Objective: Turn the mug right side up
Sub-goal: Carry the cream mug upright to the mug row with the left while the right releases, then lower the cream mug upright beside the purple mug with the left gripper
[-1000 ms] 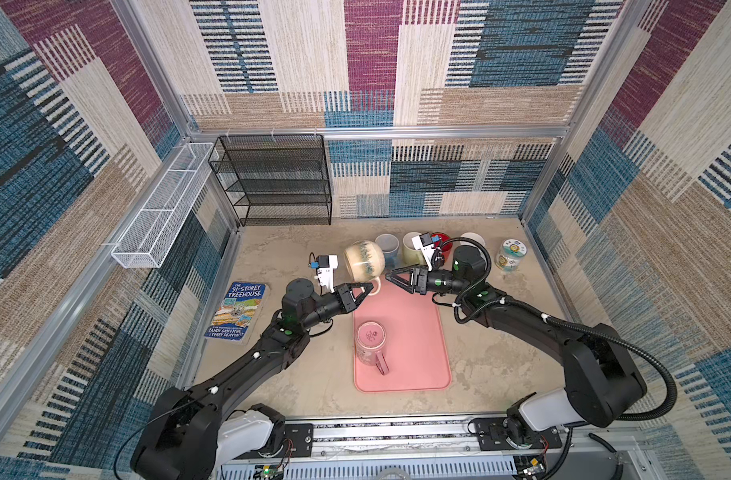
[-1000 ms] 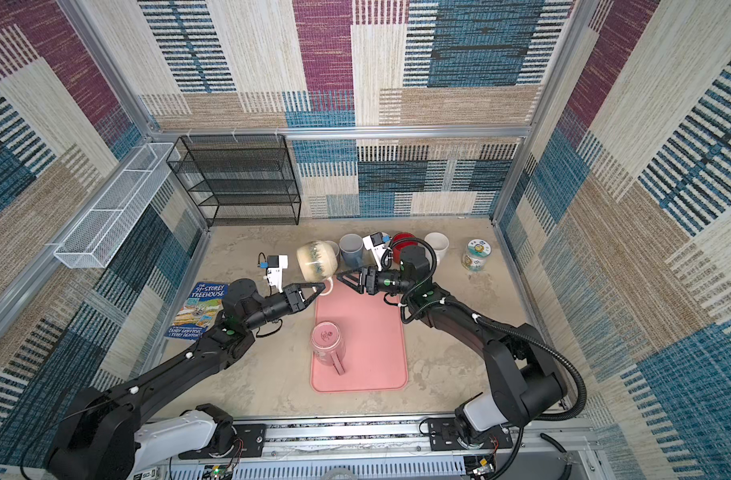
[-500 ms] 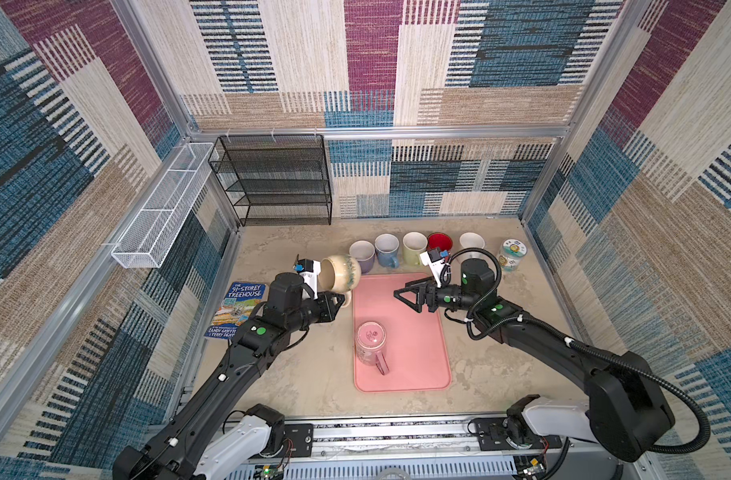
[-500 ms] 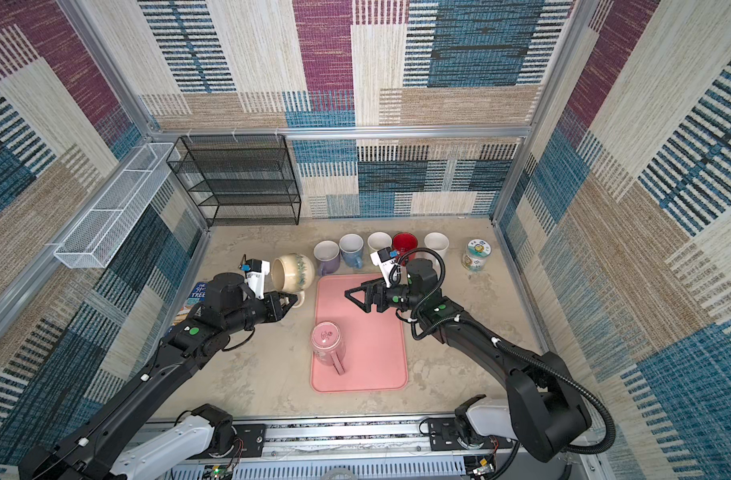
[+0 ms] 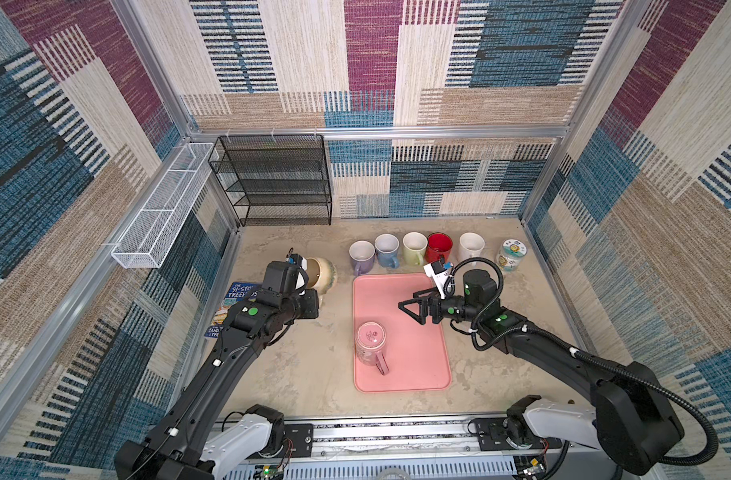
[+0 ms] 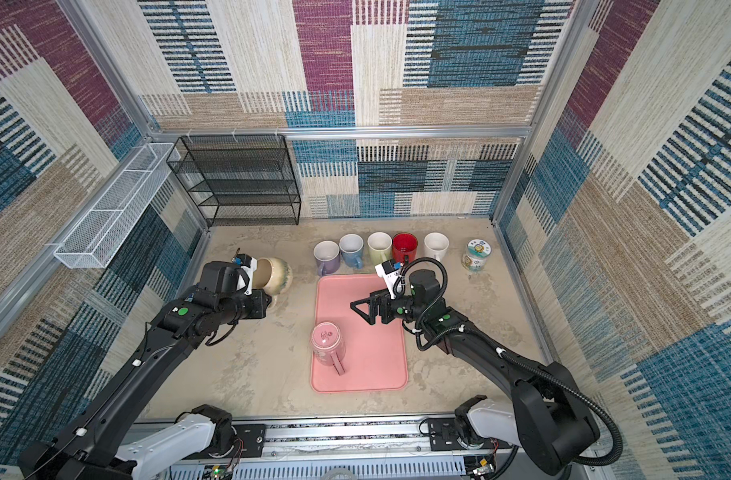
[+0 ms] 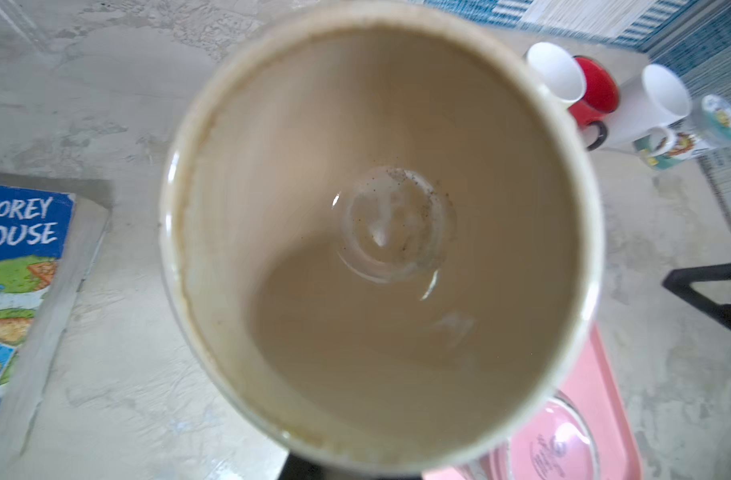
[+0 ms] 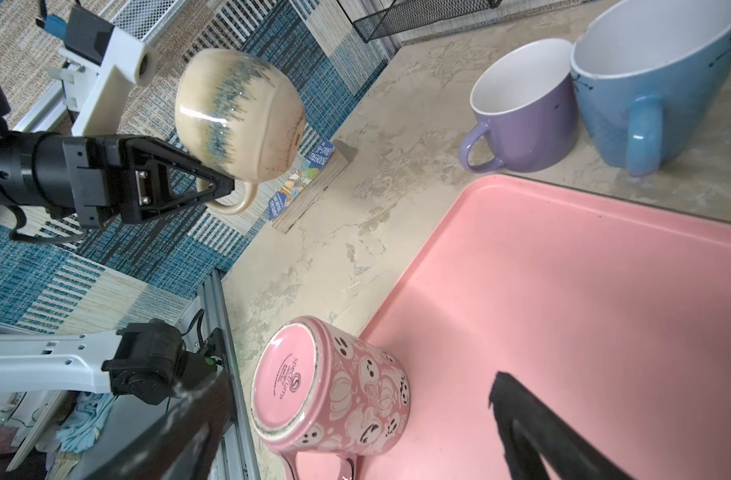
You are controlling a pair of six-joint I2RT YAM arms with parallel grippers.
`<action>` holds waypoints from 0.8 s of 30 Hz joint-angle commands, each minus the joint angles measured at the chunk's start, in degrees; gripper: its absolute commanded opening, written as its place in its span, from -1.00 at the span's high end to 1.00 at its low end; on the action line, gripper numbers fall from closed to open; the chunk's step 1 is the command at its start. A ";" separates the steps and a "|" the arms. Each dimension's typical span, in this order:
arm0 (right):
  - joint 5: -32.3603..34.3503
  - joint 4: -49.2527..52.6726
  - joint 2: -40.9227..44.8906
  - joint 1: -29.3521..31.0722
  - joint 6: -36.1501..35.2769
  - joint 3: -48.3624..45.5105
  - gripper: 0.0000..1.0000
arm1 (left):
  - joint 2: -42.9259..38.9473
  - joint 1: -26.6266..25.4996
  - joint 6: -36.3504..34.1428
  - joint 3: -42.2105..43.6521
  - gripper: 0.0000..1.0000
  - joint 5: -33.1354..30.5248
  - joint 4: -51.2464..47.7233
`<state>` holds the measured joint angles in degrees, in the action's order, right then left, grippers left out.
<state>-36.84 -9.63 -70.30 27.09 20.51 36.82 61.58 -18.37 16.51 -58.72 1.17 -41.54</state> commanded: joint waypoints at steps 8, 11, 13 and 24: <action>4.44 -1.75 3.50 0.07 -0.74 -1.67 -1.00 | 10.90 1.82 -6.00 -5.78 1.00 -6.80 1.04; 6.06 -0.55 4.10 0.07 -0.71 -1.34 -1.00 | 15.51 2.02 -6.87 -8.98 1.00 -8.15 0.64; 6.40 -0.93 4.67 0.09 -0.48 -1.81 -1.00 | 18.94 2.02 -7.32 -11.62 1.00 -9.36 0.33; 7.74 -1.38 8.30 0.07 -0.10 -2.97 -1.00 | 34.49 2.11 -6.50 -22.27 1.00 -12.22 2.16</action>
<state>-29.93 -9.61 -62.48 27.09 20.34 34.06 94.15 -16.25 10.50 -78.96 -9.30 -43.24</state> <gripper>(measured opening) 0.999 0.202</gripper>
